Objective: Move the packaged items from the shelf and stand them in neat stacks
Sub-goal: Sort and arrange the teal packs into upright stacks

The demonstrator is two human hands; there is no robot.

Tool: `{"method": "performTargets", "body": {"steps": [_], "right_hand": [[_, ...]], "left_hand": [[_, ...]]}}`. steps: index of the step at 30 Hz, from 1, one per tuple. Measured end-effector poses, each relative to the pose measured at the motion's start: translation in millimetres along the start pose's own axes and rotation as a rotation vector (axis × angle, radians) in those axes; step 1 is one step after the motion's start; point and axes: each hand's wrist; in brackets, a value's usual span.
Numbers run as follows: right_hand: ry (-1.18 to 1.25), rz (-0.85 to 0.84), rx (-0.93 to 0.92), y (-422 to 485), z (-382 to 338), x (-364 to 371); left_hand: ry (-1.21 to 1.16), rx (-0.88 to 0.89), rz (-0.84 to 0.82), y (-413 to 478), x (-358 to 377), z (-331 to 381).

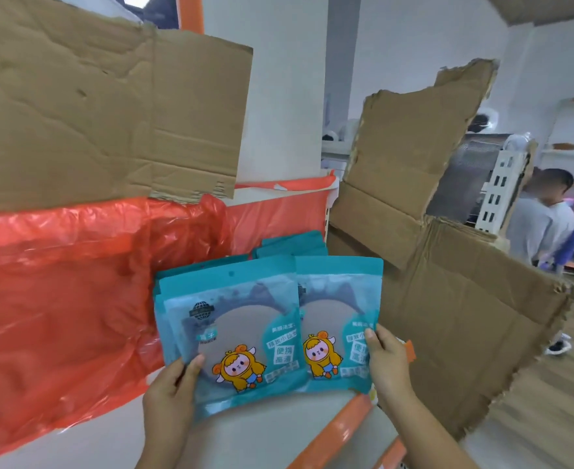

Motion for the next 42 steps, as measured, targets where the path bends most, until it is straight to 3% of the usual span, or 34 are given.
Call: {"method": "performTargets", "body": {"steps": [19, 26, 31, 36, 39, 42], "right_hand": [[-0.134, -0.254, 0.066, 154.2, 42.2, 45.5], [-0.211, -0.217, 0.026, 160.2, 48.9, 54.7], [-0.243, -0.094, -0.011, 157.3, 48.9, 53.4], [-0.188, -0.021, -0.05, 128.7, 48.4, 65.2], [-0.166, -0.127, -0.17, 100.3, 43.0, 78.0], [-0.201, -0.473, -0.247, 71.2, 36.7, 95.8]], "left_hand": [[0.167, -0.137, 0.294, 2.3, 45.4, -38.7], [0.205, -0.173, 0.4, -1.8, 55.4, -48.1], [0.31, -0.203, 0.479, -5.7, 51.7, -53.3], [0.24, -0.238, 0.522, -6.6, 46.4, -56.7], [0.225, -0.217, 0.518, -7.3, 41.5, -61.2], [0.233, -0.188, 0.504, -8.4, 38.5, -61.5]]}}
Point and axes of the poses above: each hand's wrist, its own y-axis towards the middle knuckle, its own x-axis out of the palm, z = x × y, and after that the axes turned 5 degrees about -y, right-handed
